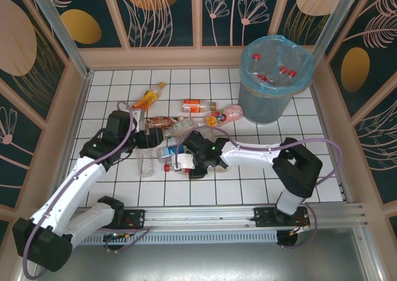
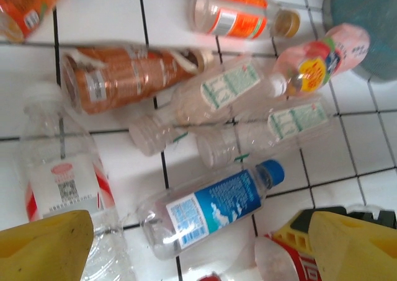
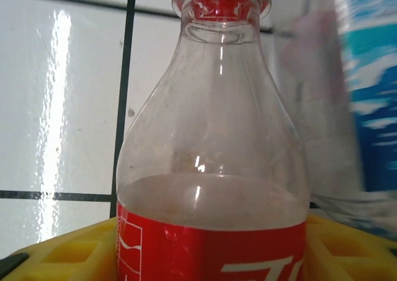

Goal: Put the plastic bottles in the bin

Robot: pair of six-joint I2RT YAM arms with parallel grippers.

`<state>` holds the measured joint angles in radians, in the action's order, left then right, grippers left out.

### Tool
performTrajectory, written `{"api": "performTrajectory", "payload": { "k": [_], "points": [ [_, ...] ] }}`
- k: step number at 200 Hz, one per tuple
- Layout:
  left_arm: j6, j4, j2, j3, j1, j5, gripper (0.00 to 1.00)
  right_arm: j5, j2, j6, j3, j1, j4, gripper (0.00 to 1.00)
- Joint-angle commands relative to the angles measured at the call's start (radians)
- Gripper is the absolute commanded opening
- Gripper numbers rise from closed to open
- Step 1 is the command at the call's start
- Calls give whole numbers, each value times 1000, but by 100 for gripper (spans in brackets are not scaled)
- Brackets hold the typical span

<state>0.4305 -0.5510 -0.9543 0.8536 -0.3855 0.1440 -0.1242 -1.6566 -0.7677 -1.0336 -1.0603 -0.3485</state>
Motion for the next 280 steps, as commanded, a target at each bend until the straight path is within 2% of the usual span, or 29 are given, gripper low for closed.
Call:
{"api": "performTrajectory", "payload": {
  "k": [1, 58, 76, 108, 127, 157, 191, 200, 225, 239, 280],
  "points": [
    [-42, -8, 31, 89, -3, -47, 89, 7, 139, 59, -29, -3, 34, 55],
    [-106, 165, 28, 239, -3, -117, 89, 56, 372, 180, -78, 111, 128, 48],
    [-93, 253, -14, 282, -2, -85, 88, 81, 433, 217, -108, 183, 195, 48],
    [-57, 337, -163, 422, -3, 16, 84, 206, 492, 234, -148, 288, 401, 44],
    [-29, 372, -234, 478, -3, 54, 84, 296, 456, 217, -197, 345, 516, 44],
    [13, 429, -285, 473, -5, 82, 84, 468, 332, 190, -313, 436, 666, 44],
    [22, 451, -297, 474, -31, 94, 84, 556, 218, 164, -334, 508, 862, 41],
    [19, 455, -300, 480, -40, 94, 84, 581, 186, 157, -332, 555, 906, 41],
    [8, 450, -323, 505, -60, 106, 84, 655, 97, 98, -326, 591, 1026, 40],
    [1, 443, -335, 507, -65, 108, 84, 669, 71, 111, -320, 609, 1078, 40],
    [6, 454, -333, 460, -68, 100, 84, 652, 41, 254, -342, 670, 1044, 40]
  ]
}}
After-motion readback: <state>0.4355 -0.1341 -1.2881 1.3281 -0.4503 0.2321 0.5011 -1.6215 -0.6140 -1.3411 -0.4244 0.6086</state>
